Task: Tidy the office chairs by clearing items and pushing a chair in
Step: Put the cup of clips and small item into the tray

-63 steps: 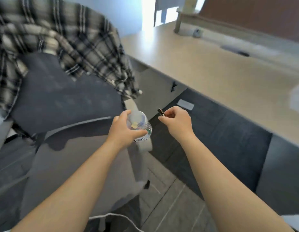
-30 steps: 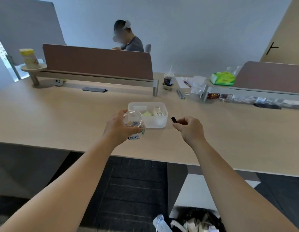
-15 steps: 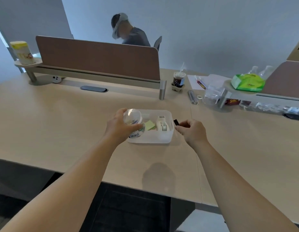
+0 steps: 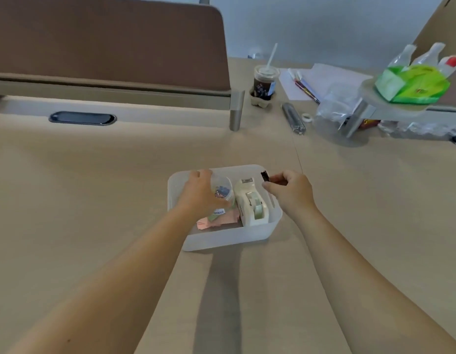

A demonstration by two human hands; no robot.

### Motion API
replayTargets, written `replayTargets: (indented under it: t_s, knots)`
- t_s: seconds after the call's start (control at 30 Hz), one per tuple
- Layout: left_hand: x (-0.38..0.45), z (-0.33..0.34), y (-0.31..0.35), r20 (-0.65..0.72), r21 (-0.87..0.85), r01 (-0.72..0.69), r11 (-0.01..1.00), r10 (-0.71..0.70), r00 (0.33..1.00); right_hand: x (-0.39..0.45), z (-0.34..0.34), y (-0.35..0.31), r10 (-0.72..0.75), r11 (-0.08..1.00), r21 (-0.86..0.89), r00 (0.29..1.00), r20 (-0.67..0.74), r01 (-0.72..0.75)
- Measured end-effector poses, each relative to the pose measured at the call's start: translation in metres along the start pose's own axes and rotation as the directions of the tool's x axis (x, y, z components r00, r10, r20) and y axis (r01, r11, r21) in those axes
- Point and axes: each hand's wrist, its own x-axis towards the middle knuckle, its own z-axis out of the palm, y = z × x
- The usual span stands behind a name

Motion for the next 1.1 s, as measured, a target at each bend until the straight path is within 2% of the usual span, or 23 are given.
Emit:
replayTargets:
  t_s: [0.13, 0.27, 0.4, 0.57, 0.7, 0.8, 0.93, 1.1]
  knots:
    - [0.017, 0.014, -0.008, 0.061, 0.085, -0.024, 0.996, 0.019, 0.998, 0.008, 0.005, 0.003, 0.024, 0.999, 0.023, 1.000, 0.001, -0.024]
    - [0.020, 0.016, -0.014, 0.081, 0.052, -0.036, 0.998, 0.032, 0.996, 0.008, 0.013, 0.002, 0.005, 1.000, 0.006, 1.000, 0.028, -0.005]
    - [0.011, -0.005, -0.015, -0.091, 0.007, -0.069, 0.998, 0.069, 0.993, 0.007, 0.029, -0.008, -0.007, 1.000, -0.017, 0.998, 0.069, 0.008]
    - [-0.009, -0.048, -0.034, -0.299, -0.119, -0.048, 0.992, 0.010, 0.954, -0.002, 0.065, -0.029, -0.041, 0.996, -0.068, 0.983, 0.181, 0.054]
    - [-0.028, -0.066, -0.061, -0.335, -0.188, 0.016, 0.982, -0.080, 0.939, -0.012, 0.094, -0.041, -0.007, 0.970, -0.228, 0.947, 0.320, 0.084]
    - [-0.034, -0.067, -0.077, -0.329, -0.218, 0.063, 0.974, -0.134, 0.935, -0.017, 0.113, -0.041, 0.083, 0.925, -0.371, 0.903, 0.421, 0.087]
    - [-0.036, -0.064, -0.087, -0.306, -0.241, 0.093, 0.966, -0.167, 0.937, -0.018, 0.127, -0.039, 0.099, 0.914, -0.398, 0.914, 0.393, 0.072]
    - [-0.042, -0.065, -0.083, -0.319, -0.246, 0.095, 0.965, -0.173, 0.932, -0.022, 0.118, -0.046, -0.074, 0.946, -0.280, 0.952, 0.296, 0.160]
